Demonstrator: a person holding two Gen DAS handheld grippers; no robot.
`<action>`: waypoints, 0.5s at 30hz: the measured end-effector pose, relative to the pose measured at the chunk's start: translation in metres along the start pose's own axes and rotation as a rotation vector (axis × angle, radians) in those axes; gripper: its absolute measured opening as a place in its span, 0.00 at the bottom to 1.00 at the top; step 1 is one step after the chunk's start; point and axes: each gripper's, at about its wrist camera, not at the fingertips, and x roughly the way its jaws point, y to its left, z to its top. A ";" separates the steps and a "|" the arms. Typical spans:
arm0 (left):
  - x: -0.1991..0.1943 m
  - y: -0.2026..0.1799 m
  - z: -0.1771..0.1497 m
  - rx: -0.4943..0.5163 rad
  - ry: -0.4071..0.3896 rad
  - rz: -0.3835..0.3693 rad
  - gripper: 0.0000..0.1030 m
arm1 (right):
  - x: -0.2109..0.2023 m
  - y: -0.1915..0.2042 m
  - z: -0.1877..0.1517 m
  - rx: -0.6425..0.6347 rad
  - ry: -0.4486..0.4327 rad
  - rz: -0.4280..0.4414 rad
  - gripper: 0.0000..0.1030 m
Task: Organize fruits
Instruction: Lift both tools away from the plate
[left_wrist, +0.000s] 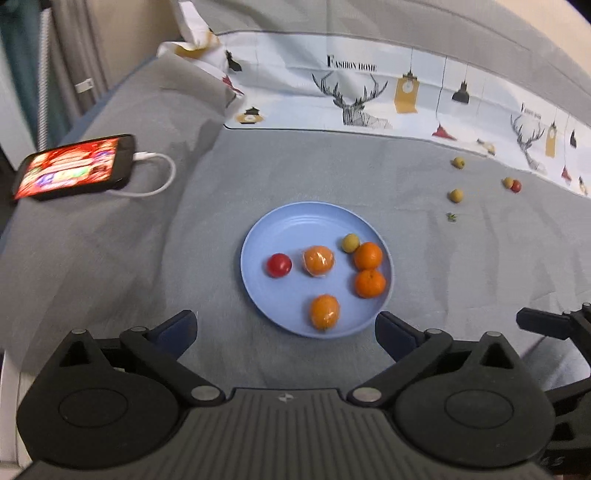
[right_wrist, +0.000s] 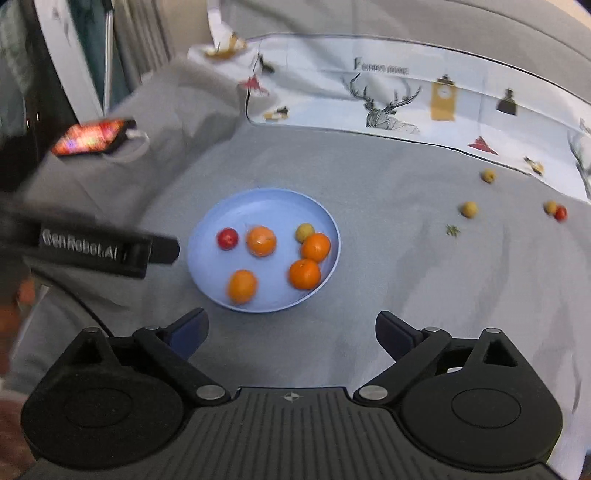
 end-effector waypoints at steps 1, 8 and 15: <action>-0.009 0.000 -0.004 -0.006 -0.007 -0.004 0.99 | -0.012 0.002 -0.002 -0.001 -0.030 -0.002 0.96; -0.063 -0.015 -0.024 0.003 -0.089 -0.013 0.99 | -0.071 0.009 -0.018 -0.017 -0.190 0.020 0.99; -0.094 -0.021 -0.038 -0.008 -0.140 0.005 1.00 | -0.105 0.012 -0.030 -0.040 -0.276 0.028 0.99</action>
